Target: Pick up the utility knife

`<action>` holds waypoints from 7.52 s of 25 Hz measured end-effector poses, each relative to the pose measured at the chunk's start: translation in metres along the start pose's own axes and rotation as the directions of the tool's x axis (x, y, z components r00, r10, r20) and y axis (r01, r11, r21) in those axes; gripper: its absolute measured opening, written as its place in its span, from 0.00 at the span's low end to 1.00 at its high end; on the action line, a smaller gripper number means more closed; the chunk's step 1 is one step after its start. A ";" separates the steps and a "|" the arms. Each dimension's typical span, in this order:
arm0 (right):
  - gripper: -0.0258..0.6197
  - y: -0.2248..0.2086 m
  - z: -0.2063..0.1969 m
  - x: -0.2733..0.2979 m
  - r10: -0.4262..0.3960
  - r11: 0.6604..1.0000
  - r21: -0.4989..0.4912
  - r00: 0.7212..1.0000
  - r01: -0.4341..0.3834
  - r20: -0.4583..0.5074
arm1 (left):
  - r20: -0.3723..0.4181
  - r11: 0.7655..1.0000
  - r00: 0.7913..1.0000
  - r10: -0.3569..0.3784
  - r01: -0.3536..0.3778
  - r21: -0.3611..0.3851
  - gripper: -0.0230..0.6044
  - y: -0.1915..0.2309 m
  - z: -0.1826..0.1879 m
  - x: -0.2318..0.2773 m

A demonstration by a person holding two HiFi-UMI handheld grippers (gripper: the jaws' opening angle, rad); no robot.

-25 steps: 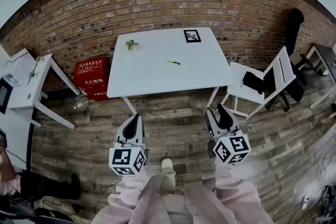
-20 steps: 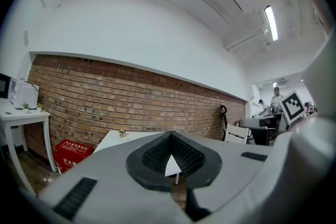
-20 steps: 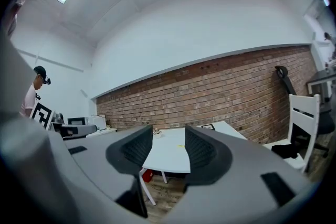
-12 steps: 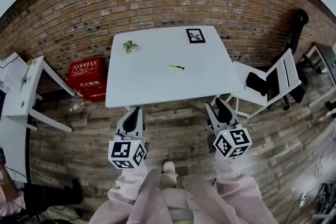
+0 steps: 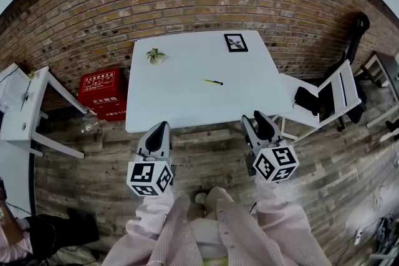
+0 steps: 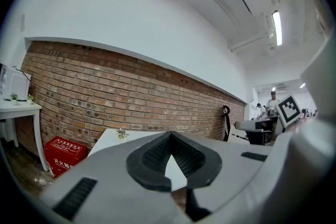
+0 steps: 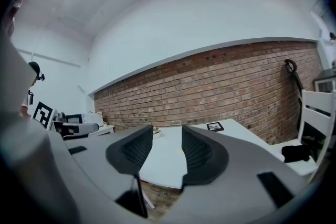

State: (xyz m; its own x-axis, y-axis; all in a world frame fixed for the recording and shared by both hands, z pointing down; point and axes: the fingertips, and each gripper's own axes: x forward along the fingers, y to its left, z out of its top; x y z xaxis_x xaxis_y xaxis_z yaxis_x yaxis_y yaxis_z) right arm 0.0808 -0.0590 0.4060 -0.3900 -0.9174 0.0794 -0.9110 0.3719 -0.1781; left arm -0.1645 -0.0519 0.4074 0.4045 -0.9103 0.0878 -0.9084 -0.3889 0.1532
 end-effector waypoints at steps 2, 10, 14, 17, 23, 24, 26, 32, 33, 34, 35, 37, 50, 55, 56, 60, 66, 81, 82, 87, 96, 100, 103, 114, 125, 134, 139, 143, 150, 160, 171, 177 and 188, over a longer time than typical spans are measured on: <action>0.31 -0.002 -0.002 0.004 -0.001 1.000 0.006 1.000 0.001 -0.006 | -0.005 1.000 1.000 -0.005 0.005 -0.006 0.02 0.002 -0.001 0.005; 0.31 -0.018 -0.010 0.037 0.021 1.000 0.017 0.999 -0.021 -0.036 | -0.026 1.000 1.000 0.006 -0.007 -0.022 0.02 0.013 -0.011 0.033; 0.31 -0.032 -0.013 0.067 0.031 0.999 0.034 0.999 -0.029 -0.044 | -0.041 1.000 0.999 0.019 -0.020 -0.020 0.02 0.025 -0.015 0.061; 0.31 -0.045 -0.014 0.093 0.041 0.998 0.044 0.998 -0.039 -0.054 | -0.058 0.999 0.998 0.029 -0.031 -0.028 0.02 0.033 -0.019 0.086; 0.31 -0.070 -0.022 0.142 0.069 0.996 0.057 0.993 -0.063 -0.099 | -0.103 0.997 0.994 0.039 -0.045 -0.056 0.02 0.045 -0.030 0.134; 0.31 -0.072 -0.024 0.150 0.077 0.996 0.057 0.991 -0.071 -0.111 | -0.111 0.997 0.993 0.042 -0.049 -0.062 0.02 0.047 -0.032 0.141; 0.31 -0.078 -0.030 0.163 0.092 0.995 0.061 0.986 -0.084 -0.136 | -0.128 0.996 0.991 0.045 -0.054 -0.070 0.02 0.049 -0.037 0.154; 0.31 -0.093 -0.048 0.198 0.150 0.987 0.085 0.968 -0.135 -0.202 | -0.174 0.993 0.983 0.061 -0.077 -0.087 0.02 0.057 -0.050 0.185; 0.31 -0.094 -0.051 0.203 0.159 0.986 0.086 0.964 -0.144 -0.213 | -0.181 0.992 0.981 0.064 -0.082 -0.092 0.02 0.059 -0.053 0.190; 0.31 -0.096 -0.054 0.209 0.168 0.985 0.084 0.960 -0.153 -0.224 | -0.187 0.992 0.980 0.067 -0.086 -0.095 0.02 0.061 -0.055 0.196; 0.31 -0.098 -0.057 0.215 0.179 0.983 0.081 0.955 -0.164 -0.235 | -0.192 0.991 0.979 0.070 -0.090 -0.099 0.02 0.063 -0.057 0.201; 0.31 -0.100 -0.062 0.225 0.205 0.978 0.077 0.942 -0.191 -0.264 | -0.205 0.989 0.976 0.077 -0.101 -0.108 0.02 0.065 -0.062 0.211; 0.31 -0.099 -0.115 0.276 0.345 0.924 0.022 0.805 -0.382 -0.483 | -0.320 0.976 0.942 0.103 -0.158 -0.152 0.02 0.075 -0.100 0.242; 0.31 -0.090 -0.135 0.287 0.381 0.892 0.012 0.738 -0.451 -0.557 | -0.364 0.972 0.925 0.104 -0.173 -0.162 0.02 0.080 -0.116 0.245; 0.31 -0.089 -0.139 0.289 0.386 0.885 0.008 0.724 -0.465 -0.572 | -0.373 0.972 0.922 0.101 -0.172 -0.161 0.02 0.081 -0.118 0.246; 0.31 -0.083 -0.156 0.297 0.392 0.862 -0.004 0.671 -0.508 -0.630 | -0.406 0.971 0.910 0.089 -0.169 -0.167 0.02 0.083 -0.131 0.249; 0.31 -0.078 -0.178 0.300 0.388 0.842 -0.003 0.608 -0.540 -0.693 | -0.451 0.974 0.891 0.053 -0.147 -0.174 0.02 0.085 -0.148 0.257; 0.20 -0.078 -0.205 0.299 0.297 0.800 -0.102 0.537 -0.592 -0.790 | -0.470 0.976 0.883 0.006 -0.108 -0.190 0.02 0.083 -0.157 0.271; 0.20 -0.078 -0.205 0.299 0.292 0.796 -0.109 0.535 -0.595 -0.793 | -0.470 0.976 0.883 0.005 -0.107 -0.191 0.02 0.083 -0.157 0.271; 0.15 -0.079 -0.207 0.298 0.274 0.782 -0.133 0.527 -0.609 -0.805 | -0.467 0.976 0.884 0.005 -0.107 -0.192 0.02 0.085 -0.155 0.273; 0.14 -0.075 -0.197 0.300 0.294 0.810 -0.124 0.579 -0.573 -0.760 | -0.440 0.983 0.898 -0.017 -0.065 -0.171 0.02 0.077 -0.147 0.274; 0.14 -0.073 -0.188 0.299 0.315 0.836 -0.099 0.619 -0.540 -0.719 | -0.412 0.987 0.911 -0.028 -0.040 -0.156 0.02 0.074 -0.140 0.274; 0.14 -0.075 -0.177 0.299 0.325 0.861 -0.081 0.665 -0.502 -0.673 | -0.384 0.989 0.923 -0.038 -0.020 -0.146 0.02 0.073 -0.131 0.275; 0.14 -0.079 -0.121 0.299 0.361 0.917 0.012 0.815 -0.400 -0.453 | -0.296 0.994 0.954 -0.040 0.008 -0.108 0.02 0.076 -0.095 0.275; 0.14 -0.083 -0.062 0.296 0.355 0.934 0.075 0.896 -0.348 -0.265 | -0.184 0.999 0.983 -0.026 0.020 -0.036 0.02 0.079 -0.045 0.278; 0.14 -0.089 -0.010 0.289 0.325 0.943 0.105 0.939 -0.314 -0.108 | -0.102 1.000 0.995 0.009 -0.006 0.026 0.02 0.087 -0.006 0.273; 0.14 -0.092 0.014 0.288 0.304 0.949 0.098 0.952 -0.300 -0.029 | -0.059 0.999 0.998 0.028 -0.026 0.037 0.02 0.094 0.014 0.271; 0.14 -0.095 0.034 0.285 0.276 0.957 0.079 0.961 -0.278 0.034 | -0.021 0.998 0.999 0.044 -0.043 0.040 0.02 0.098 0.032 0.269; 0.14 -0.100 0.065 0.275 0.241 0.967 0.056 0.964 -0.248 0.108 | 0.037 0.996 0.998 0.053 -0.055 0.073 0.02 0.098 0.060 0.266; 0.14 -0.105 0.103 0.258 0.230 0.971 0.014 0.954 -0.237 0.192 | 0.086 0.990 0.995 0.052 -0.063 0.122 0.02 0.096 0.088 0.254; 0.14 -0.111 0.113 0.255 0.213 0.975 0.011 0.954 -0.221 0.212 | 0.101 0.989 0.993 0.065 -0.077 0.125 0.02 0.097 0.096 0.249; 0.14 -0.115 0.110 0.255 0.206 0.978 0.004 0.957 -0.211 0.205 | 0.100 0.989 0.993 0.069 -0.081 0.124 0.02 0.097 0.094 0.250; 0.14 -0.119 0.108 0.255 0.192 0.981 -0.015 0.963 -0.193 0.190 | 0.095 0.988 0.993 0.073 -0.085 0.126 0.02 0.097 0.094 0.250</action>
State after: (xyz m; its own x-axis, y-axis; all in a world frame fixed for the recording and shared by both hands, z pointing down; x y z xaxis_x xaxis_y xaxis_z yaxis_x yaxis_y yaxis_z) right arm 0.1040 -0.3520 0.3416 -0.5253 -0.8386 -0.1443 -0.8204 0.5441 -0.1757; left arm -0.1610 -0.3303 0.3518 0.3250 -0.9457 0.0045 -0.9455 -0.3249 0.0197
